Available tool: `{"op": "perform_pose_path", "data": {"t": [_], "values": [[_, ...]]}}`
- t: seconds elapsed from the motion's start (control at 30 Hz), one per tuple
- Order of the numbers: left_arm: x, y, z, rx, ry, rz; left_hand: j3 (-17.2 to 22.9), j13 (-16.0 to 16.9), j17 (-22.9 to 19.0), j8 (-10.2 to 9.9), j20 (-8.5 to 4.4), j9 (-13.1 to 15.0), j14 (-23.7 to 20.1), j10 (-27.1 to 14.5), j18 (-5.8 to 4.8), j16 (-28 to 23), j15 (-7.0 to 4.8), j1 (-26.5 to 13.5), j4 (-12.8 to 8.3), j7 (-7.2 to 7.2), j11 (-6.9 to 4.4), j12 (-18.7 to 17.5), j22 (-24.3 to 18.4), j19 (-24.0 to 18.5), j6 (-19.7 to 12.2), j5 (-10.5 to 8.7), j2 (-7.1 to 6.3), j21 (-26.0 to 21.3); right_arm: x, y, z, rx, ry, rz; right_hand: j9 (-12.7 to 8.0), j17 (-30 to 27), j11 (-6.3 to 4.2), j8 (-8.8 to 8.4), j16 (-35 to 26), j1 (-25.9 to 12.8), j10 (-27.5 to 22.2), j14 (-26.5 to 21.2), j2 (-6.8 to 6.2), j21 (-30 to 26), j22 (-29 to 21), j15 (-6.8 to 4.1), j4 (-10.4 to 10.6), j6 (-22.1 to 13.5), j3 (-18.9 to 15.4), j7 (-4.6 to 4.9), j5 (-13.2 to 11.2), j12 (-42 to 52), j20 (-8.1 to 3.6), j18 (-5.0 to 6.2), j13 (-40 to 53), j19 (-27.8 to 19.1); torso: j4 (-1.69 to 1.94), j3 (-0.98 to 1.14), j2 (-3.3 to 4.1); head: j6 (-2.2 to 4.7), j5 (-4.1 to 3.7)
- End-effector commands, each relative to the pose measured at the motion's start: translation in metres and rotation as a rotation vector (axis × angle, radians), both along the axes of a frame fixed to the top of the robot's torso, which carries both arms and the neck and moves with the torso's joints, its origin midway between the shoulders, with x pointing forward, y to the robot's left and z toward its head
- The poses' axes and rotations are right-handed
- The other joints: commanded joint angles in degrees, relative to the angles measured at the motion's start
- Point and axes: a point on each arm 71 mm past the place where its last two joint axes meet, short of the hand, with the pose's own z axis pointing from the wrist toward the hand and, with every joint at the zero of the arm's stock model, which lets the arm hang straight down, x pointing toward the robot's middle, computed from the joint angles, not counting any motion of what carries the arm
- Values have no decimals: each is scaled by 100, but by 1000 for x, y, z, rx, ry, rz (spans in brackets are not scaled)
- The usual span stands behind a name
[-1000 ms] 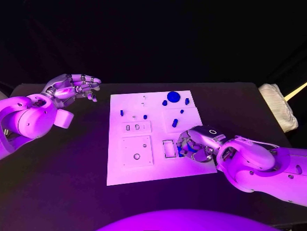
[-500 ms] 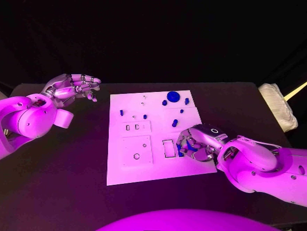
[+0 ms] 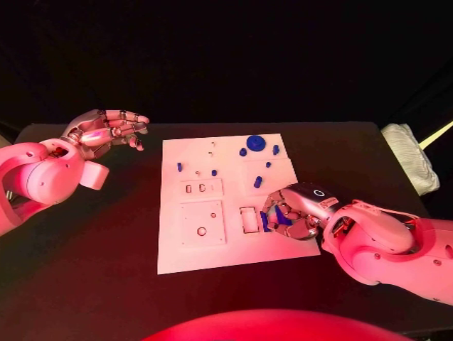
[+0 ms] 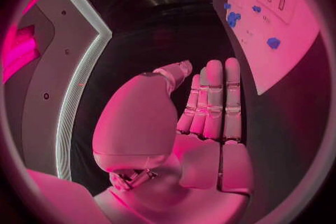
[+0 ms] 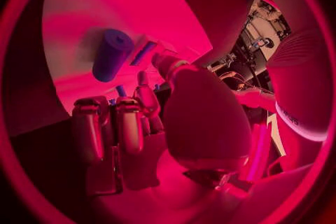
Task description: Assemble the parts on the task board
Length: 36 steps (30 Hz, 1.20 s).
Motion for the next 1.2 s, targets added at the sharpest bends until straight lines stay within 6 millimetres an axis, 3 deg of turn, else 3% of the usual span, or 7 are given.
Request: {"op": "perform_pose_path", "data": {"t": [0.03, 0.17, 0.3, 0.57, 0.77, 1.07, 1.2], "values": [[0, -2, 1, -7, -9, -16, -1, -5, -5, 22, 18, -5, -12, -39, 79, 25, 13, -12, -28, 150, 20, 28, -3, 30, -53, -16, 20, -34, 1, -1, 6, 51, -21, 10, -10, 1349, 25, -37, -32, -64, -1, 562, 2, -50, 1445, 32, -11, -55, -53, 5, 26, -8, 25, -81, 1, 538, 0, -2, -3, 22, -1], [0, -3, 1, -9, -12, -16, -1, -5, -5, 22, 18, -5, -12, -39, 79, 25, 13, -12, -28, 150, 20, 28, -3, 30, -53, -16, 20, -34, 8, -8, 17, 144, -1, -13, -21, 1335, 36, -63, -43, -49, -25, 558, 4, -90, 1434, 40, -60, -103, -82, 18, 35, -23, 32, -73, -17, 528, 5, -5, -11, 43, -16], [0, -4, 1, -12, -15, -16, -5, -9, -7, 24, 18, -10, -14, -41, 79, 27, 15, -14, -33, 152, 22, 31, -2, 29, -55, -18, 15, -33, 17, -15, 27, 192, 31, -29, -30, 1371, 79, -94, -15, -37, -63, 569, 22, -155, 1417, 77, -181, -168, -170, 64, 338, -33, 63, -61, -20, 510, 8, -17, -18, 85, -40], [0, -6, 1, -15, -16, -20, -5, -9, -7, 24, 18, -10, -14, -41, 79, 27, 15, -14, -33, 152, 22, 31, -2, 29, -55, -18, 15, -33, 22, -9, 30, 59, 35, 16, -31, 1399, 106, -104, 5, 7, -146, 576, 17, -130, 1424, 104, -379, -216, -376, 90, 624, -66, 94, -66, -51, 515, 8, -8, 3, 100, -23], [-1, -6, -1, -15, -14, -19, -5, -9, -7, 24, 18, -10, -14, -41, 79, 27, 15, -14, -33, 152, 22, 31, -2, 29, -55, -18, 15, -33, 17, 2, 26, -38, 12, 55, -8, 1426, 84, -52, 25, -55, -61, 583, 6, -7, 1456, 88, -453, -136, -412, 69, 1304, -31, 86, -89, 21, 549, 0, -7, 6, 85, -9], [-1, -5, -2, -15, -10, -19, -14, -15, -10, 28, 19, -16, -18, -43, 78, 29, 17, -21, -37, 154, 25, 37, -1, 27, -58, -20, 2, -33, 10, 6, 17, -139, 23, 48, 19, 1462, 81, 1, 52, -289, -27, 593, -10, 4, 1459, 86, -503, -91, -644, 61, 1461, -5, 83, -92, 70, 551, 0, -2, 4, 55, -20], [-2, -5, -2, -14, -10, -21, -17, -17, -11, 28, 19, -17, -18, -44, 77, 30, 18, -25, -37, 154, 26, 37, -1, 27, -59, -21, -1, -33, 9, 6, 17, -154, 6, 34, 41, 1468, 102, 45, 56, -399, -74, 595, -4, -17, 1454, 102, -555, -131, -869, 82, 1701, -10, 93, -88, 62, 545, 0, 0, 0, 43, -6]]}}
